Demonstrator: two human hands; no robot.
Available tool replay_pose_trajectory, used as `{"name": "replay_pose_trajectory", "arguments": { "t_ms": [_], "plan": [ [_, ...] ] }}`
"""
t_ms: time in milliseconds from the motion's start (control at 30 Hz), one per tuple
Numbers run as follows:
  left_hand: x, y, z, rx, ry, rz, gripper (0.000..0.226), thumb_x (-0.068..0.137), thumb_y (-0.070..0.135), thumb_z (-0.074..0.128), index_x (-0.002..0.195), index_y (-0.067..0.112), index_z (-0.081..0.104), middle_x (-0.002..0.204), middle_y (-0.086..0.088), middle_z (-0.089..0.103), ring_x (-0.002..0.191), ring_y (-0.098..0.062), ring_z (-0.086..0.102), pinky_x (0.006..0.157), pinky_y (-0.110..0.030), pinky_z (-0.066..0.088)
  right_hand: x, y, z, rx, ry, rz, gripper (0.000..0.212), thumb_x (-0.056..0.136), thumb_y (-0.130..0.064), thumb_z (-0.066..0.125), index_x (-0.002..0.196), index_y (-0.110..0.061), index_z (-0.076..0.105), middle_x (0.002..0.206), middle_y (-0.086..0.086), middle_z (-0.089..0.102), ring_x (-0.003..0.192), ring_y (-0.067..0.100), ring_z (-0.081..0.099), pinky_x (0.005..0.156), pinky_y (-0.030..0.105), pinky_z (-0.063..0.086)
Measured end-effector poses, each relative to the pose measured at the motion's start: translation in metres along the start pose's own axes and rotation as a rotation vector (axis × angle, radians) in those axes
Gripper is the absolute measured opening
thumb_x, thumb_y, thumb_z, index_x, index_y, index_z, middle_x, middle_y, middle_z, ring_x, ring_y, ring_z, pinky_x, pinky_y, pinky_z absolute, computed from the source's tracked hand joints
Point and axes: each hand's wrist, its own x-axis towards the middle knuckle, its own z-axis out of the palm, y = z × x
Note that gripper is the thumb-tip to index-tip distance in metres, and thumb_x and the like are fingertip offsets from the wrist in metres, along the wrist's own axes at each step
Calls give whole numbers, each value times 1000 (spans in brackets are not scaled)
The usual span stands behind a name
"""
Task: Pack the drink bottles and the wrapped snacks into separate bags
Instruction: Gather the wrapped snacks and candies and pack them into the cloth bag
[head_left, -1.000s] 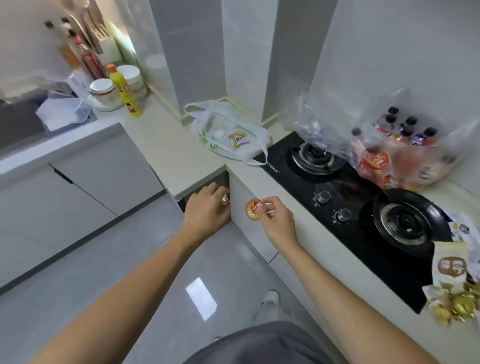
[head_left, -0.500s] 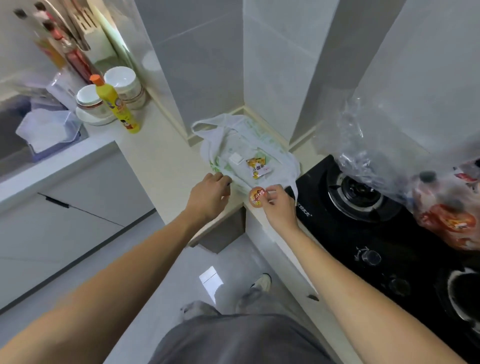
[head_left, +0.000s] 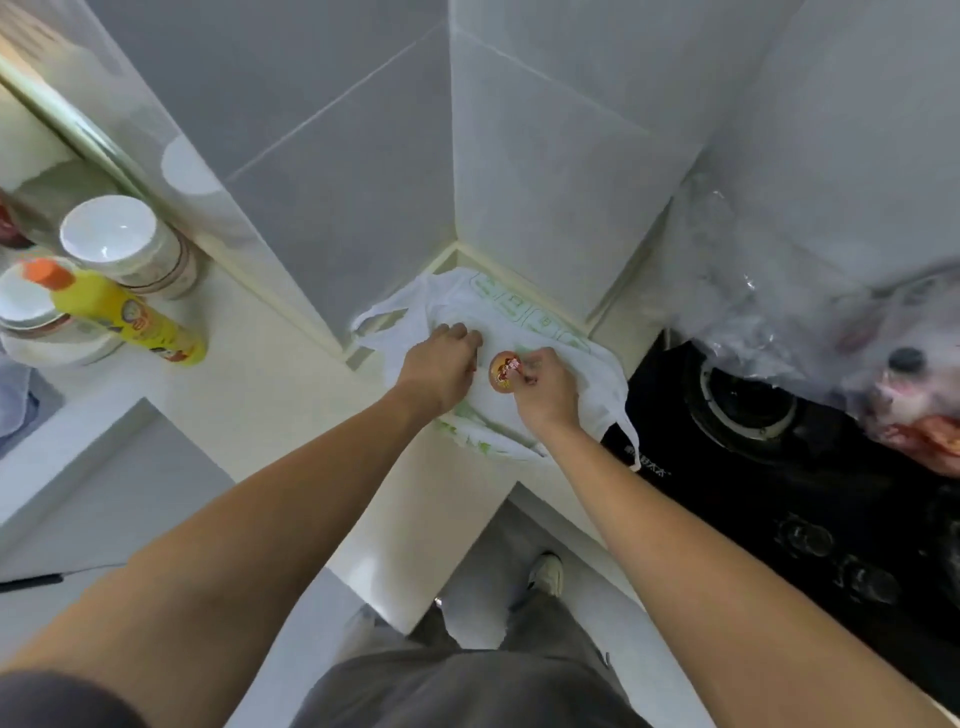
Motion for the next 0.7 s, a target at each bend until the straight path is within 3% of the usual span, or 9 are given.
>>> {"name": "replay_pose_trajectory", "arguments": {
  "t_ms": [233,400,567,700],
  "plan": [
    [29,-23,-10,80,-115,160,40,91,11,60,130,16,54,124,-6,54,121,-27,49,69,-36,42,4,-15,16,-93,114,70,25,98,-26,65,120,-17,59,112,3,68,101,22,67,88,41,56],
    [17,-19,-21,107,-49,255,33,93,23,58,125,15,56,118,-6,55,114,-28,51,76,-38,44,-31,-13,-6,-245,211,10,29,100,-25,59,126,-13,60,119,7,63,109,26,59,85,40,52],
    [2,26,-33,141,15,424,43,97,35,52,135,15,54,131,-8,55,121,-30,49,87,-43,45,-76,9,-46,-454,351,-78,38,98,-30,62,130,-9,61,121,12,61,110,33,55,85,49,53],
    [-17,91,-26,152,52,572,45,96,38,53,135,15,55,133,-9,57,121,-31,50,87,-44,44,-122,41,-85,-462,464,-7,43,97,-33,62,135,-14,59,123,7,60,111,30,54,86,48,51]
  ]
}}
